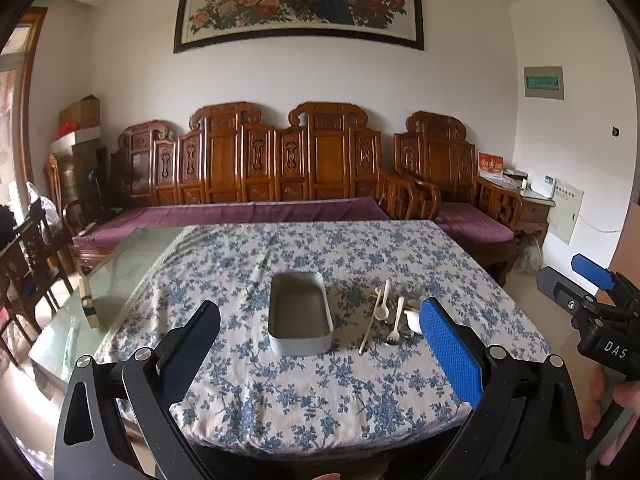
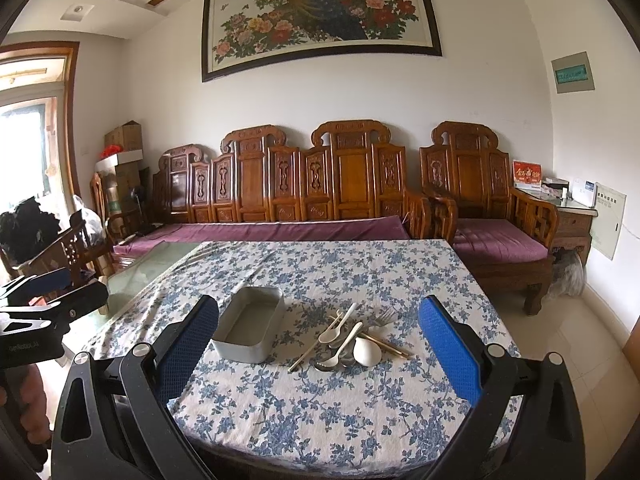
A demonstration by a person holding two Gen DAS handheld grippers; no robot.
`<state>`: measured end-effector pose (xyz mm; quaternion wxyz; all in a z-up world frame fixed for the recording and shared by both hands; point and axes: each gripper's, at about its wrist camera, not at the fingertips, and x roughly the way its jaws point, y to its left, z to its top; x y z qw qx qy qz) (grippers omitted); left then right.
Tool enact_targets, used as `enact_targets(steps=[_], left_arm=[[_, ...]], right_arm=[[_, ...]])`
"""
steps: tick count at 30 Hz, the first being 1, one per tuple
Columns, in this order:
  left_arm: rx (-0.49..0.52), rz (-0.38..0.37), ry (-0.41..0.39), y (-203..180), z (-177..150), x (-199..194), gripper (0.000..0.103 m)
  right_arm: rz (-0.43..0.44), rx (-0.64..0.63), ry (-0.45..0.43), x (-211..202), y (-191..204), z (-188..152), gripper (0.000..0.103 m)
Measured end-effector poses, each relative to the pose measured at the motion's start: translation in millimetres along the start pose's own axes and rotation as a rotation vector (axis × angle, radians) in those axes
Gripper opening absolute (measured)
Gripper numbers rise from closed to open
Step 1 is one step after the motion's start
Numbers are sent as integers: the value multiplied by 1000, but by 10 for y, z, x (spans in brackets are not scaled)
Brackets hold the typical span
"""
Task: Organize utensils
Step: 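Reach the left tool into the pile and grasp a wooden chopstick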
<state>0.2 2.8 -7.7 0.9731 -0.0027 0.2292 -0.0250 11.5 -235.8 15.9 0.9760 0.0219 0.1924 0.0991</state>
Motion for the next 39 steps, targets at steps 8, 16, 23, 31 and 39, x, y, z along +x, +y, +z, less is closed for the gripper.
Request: enact_targets(steps=[8,16,23,31,39], left_arm=[[4,-58,79,-10,-126,341,97],[37,-99,151,-96,-228,812,97],[75,-142,202,-228,-242,1244,97],[161,-180,245,-465,-315,1747,97],[216,-233,321,-705,-415,2302,78]], right_arm=[[-9,-2,43,237,-96,-146,101],[-9,-1,103,673,-249,-331,101],[3,-2,167,1134,-411,-473,95],[-9,1,242,1611,-651,-667,77],[-25,51,343,2069,-946,-968,62]])
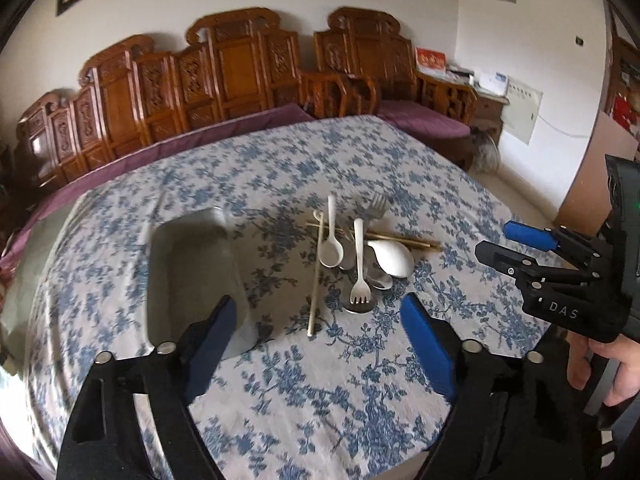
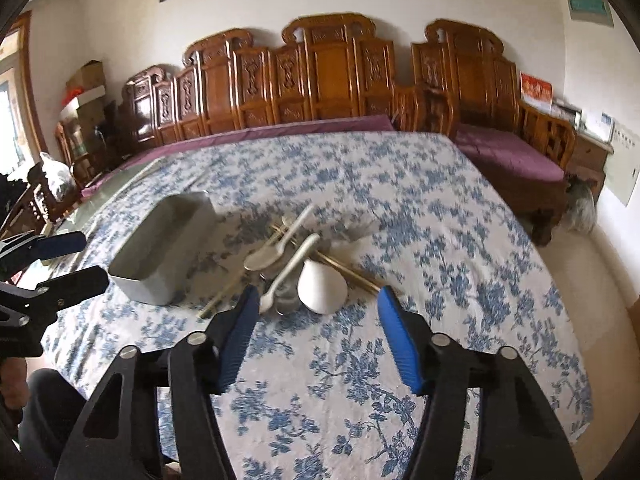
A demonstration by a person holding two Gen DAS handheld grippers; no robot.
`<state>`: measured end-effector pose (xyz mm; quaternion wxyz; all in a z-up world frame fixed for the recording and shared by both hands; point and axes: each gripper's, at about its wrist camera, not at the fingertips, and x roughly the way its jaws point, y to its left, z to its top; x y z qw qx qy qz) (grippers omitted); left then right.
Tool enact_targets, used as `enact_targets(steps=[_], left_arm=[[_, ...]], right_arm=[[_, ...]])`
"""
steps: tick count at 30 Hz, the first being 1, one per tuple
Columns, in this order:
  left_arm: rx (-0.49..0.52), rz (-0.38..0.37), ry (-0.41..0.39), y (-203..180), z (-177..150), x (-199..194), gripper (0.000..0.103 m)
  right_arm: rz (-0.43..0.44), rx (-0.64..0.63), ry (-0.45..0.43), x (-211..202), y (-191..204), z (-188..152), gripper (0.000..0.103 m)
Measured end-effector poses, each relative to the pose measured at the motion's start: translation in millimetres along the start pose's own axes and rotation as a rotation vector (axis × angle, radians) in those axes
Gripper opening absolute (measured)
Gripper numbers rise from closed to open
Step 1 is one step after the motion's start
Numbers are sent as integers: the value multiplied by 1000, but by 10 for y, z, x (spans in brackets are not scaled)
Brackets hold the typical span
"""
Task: Organize utensils
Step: 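Reach the left tool into the pile and grasp a wooden chopstick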
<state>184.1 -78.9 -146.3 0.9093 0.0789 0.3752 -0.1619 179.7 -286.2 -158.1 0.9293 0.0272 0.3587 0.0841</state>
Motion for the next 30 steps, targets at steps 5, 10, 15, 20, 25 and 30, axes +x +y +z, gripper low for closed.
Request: enact_targets(steps=[5,10,15,20,25,30], left_arm=[[16,-17,65,-59,47,410,63],[15,-25,139,-85,105,844,50],[-4,-33,200,-79,162,1191,40],[-1,-4,248,-51,187,1478,22],[17,21,275,-36,179,1618,17],[2,29,330,12,133,1805,17]], right_arm=[[-9,18,34,204,-110,-47,61],[-20,16,61,354,-157,-83,61],[-35,-17,82,490,-137,-109,61],[-31,-37,98,588,-109,-112,61],[-25,-46,110,641,-77,-140,61],[-18,-49,124,701,-47,-176,61]])
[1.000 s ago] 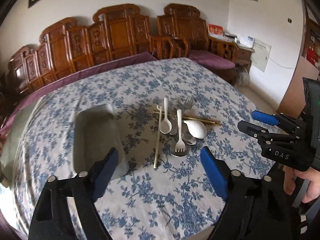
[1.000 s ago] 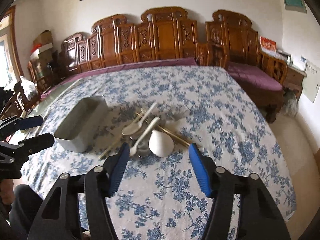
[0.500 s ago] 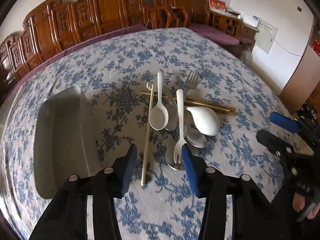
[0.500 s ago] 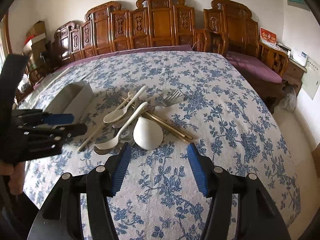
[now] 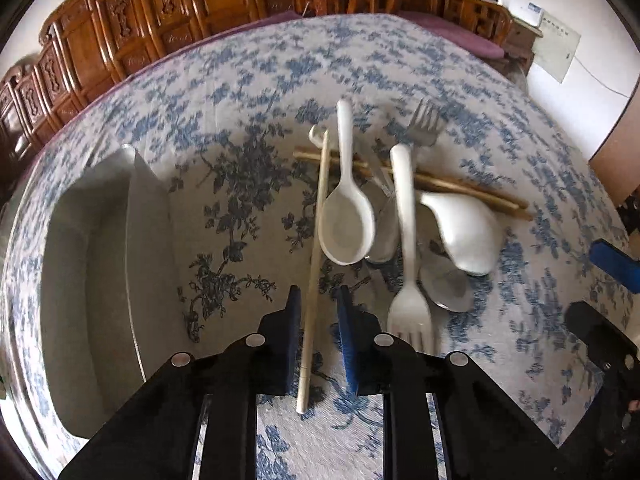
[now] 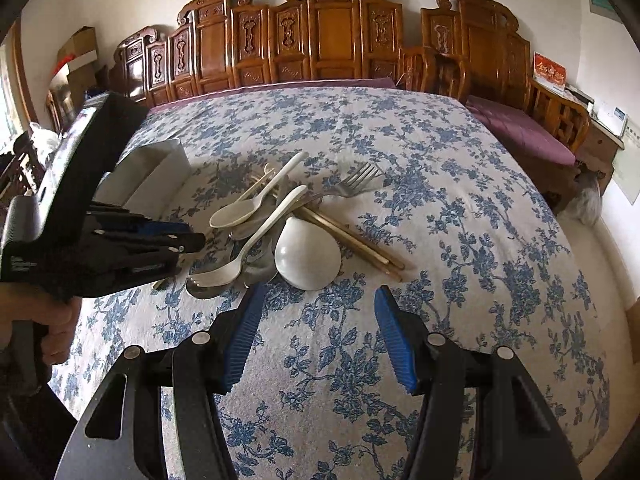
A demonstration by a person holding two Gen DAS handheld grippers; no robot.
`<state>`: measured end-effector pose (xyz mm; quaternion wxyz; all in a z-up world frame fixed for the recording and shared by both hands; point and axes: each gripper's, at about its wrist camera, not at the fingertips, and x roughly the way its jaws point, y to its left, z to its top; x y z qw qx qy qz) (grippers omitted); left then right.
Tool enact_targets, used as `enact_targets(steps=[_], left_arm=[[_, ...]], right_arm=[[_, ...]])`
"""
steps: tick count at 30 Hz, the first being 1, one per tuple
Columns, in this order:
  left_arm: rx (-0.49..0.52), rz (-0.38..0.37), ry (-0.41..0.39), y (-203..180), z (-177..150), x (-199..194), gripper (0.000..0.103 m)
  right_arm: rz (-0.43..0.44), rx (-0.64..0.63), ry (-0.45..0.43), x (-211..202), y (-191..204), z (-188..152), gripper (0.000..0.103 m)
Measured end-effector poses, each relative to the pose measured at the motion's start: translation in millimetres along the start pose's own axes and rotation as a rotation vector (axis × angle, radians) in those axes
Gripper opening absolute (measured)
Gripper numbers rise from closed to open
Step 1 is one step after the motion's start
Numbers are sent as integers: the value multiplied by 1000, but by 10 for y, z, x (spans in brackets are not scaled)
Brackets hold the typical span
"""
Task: Organize utensils
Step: 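Reach the left tool into the pile and grasp a wooden chopstick, then grasp a white plastic fork with the right tool while the left tool holds the chopstick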
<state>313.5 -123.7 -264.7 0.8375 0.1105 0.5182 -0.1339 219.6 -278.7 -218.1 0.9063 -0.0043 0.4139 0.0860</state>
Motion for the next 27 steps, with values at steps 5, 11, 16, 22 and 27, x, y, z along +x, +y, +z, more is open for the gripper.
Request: enact_targets(steps=[5,11,16,22,27], left_arm=[[-11,-3,10,77,-5,94,6],[-32,-41,-14,142,-32,-2,4],[-61,-55,-61,253,-41,-196,4],[-92,-70,-96,361,-120,-382,4],[-106,-83,-130,395,-198,-568,4]], right_arm=[[2,-20,8,56,59,33,61],[23,-45,3,138,142,120,59],[68,-62,19,273,246,215,51],[146,-42,44,491,360,383,45],[157,-21,84,702,393,476,40]])
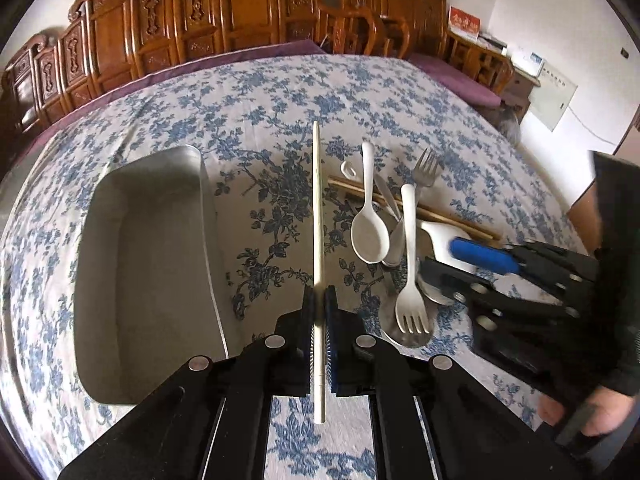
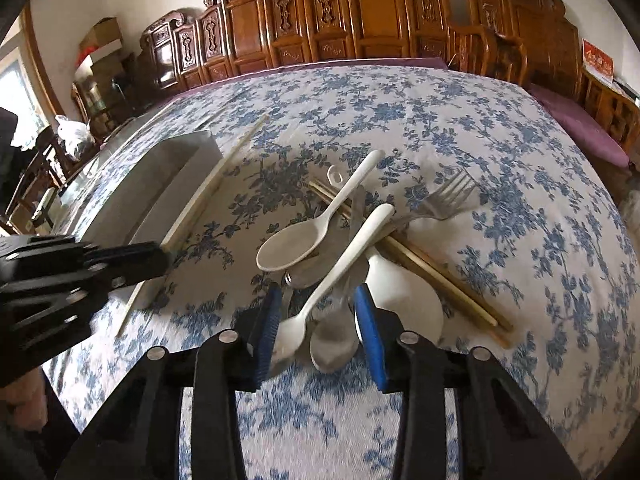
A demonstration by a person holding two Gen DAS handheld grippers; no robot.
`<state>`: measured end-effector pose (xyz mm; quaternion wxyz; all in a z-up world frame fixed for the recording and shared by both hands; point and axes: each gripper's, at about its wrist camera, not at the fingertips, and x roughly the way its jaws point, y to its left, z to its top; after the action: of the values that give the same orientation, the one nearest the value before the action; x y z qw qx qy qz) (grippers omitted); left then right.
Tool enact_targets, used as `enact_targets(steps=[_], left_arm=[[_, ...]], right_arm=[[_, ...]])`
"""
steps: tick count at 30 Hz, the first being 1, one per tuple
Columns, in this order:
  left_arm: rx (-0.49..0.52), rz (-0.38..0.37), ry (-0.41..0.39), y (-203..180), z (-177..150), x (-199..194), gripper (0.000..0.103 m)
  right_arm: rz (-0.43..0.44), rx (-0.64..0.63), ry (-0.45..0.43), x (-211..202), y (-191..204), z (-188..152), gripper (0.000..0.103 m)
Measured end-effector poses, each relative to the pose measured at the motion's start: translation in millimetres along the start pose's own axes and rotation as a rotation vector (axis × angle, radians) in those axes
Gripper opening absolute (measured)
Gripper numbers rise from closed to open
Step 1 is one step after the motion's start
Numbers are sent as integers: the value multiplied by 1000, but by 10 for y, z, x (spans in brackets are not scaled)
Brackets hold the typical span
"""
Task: Organize utensils
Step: 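Grasp a white plastic fork with the right tool while the left tool holds the chopstick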
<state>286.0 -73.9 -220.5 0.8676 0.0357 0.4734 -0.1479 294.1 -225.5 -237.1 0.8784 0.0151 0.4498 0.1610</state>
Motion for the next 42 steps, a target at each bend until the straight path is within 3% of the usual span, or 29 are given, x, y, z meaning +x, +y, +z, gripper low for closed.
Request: enact_targets(steps=[5,12,17,21,34,35,37,42], left_arm=[[0,3,-30,-8,-19,-151,4],[-2,-15,-51,-11,-51,-270,4],[1,-21,-53,-27,-74,-289,4],[7,-23,-61,-45,-96,-328,4],[-5,-23,-87,13,-48,-470,4],[-6,-23,-87,16,-52,-476,4],[-6,-24,-86,20,-59,-478,4],[-2,-22,-83,34,-82,-475,4]], right_arm=[[-19,-25,38,165,30,61,39],[-66,-83,80,302,44,55,22],[-74,-71,92,305,-13,47,17],[-74,-58,63,188,-42,55,0],[-63,-86,57,25,-10,86,2],[-57,-84,68,60,0,78,3],[-64,-88,75,116,27,69,20],[-98,-76,103,250,20,91,24]])
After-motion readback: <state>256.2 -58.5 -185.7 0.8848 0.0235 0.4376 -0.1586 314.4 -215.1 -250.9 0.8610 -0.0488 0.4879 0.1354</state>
